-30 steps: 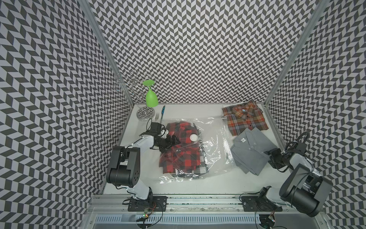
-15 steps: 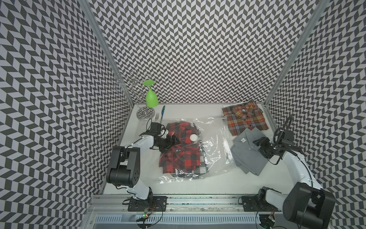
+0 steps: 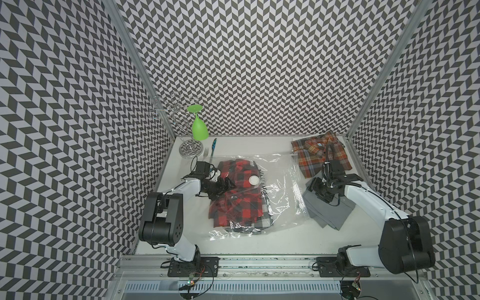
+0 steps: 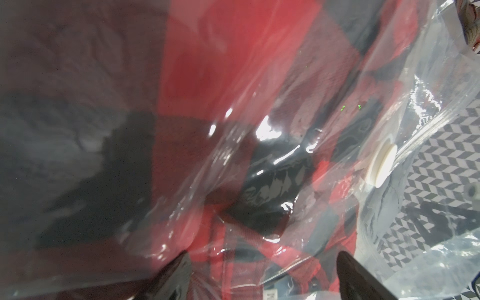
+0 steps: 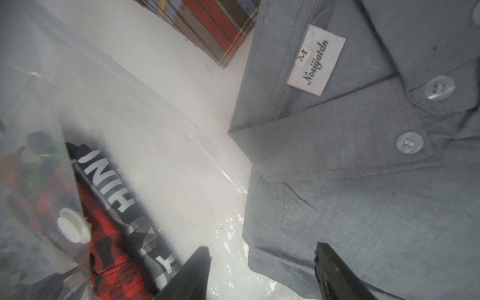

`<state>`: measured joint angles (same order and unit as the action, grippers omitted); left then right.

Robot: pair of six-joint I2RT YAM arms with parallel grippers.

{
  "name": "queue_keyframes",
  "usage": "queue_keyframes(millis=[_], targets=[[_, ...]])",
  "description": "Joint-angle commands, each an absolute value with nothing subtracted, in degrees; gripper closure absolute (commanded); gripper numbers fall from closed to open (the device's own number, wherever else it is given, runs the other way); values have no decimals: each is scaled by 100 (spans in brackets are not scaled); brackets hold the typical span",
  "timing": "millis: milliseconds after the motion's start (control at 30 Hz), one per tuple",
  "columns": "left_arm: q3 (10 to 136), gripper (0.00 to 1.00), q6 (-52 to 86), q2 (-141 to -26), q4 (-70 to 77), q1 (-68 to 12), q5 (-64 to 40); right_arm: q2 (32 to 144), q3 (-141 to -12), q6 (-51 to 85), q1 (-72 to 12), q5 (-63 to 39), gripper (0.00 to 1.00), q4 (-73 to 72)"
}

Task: Take the shirt out of the vacuum bag
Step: Pick up the shirt from the center of the board.

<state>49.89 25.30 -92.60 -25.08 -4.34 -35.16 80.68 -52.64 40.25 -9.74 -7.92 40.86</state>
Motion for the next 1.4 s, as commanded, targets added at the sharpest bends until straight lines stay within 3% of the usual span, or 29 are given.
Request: queue_keyframes(millis=[0, 200, 833, 1067, 1200, 1367], targets=[[4614, 10, 2364, -9584, -2771, -234, -2593, 8437, -5567, 4123, -1170, 18, 34, 4276], [4515, 10, 2289, -9604, -2648, -33, -2693, 8704, -5848, 4135, -1213, 570, 34, 4494], [4438, 11, 2039, -9773, -2531, 378, -3015, 9938, -6274, 4526, -1606, 612, 35, 4323], [4430, 12, 2030, -9773, -2503, 374, -3059, 10202, -6042, 4437, -1612, 660, 40, 4290], [4417, 12, 2017, -9791, -2486, 377, -3076, 10423, -5999, 4343, -1611, 620, 51, 4290], [4417, 12, 2013, -9804, -2485, 378, -3085, 10403, -5704, 4291, -1610, 477, 74, 4116]])
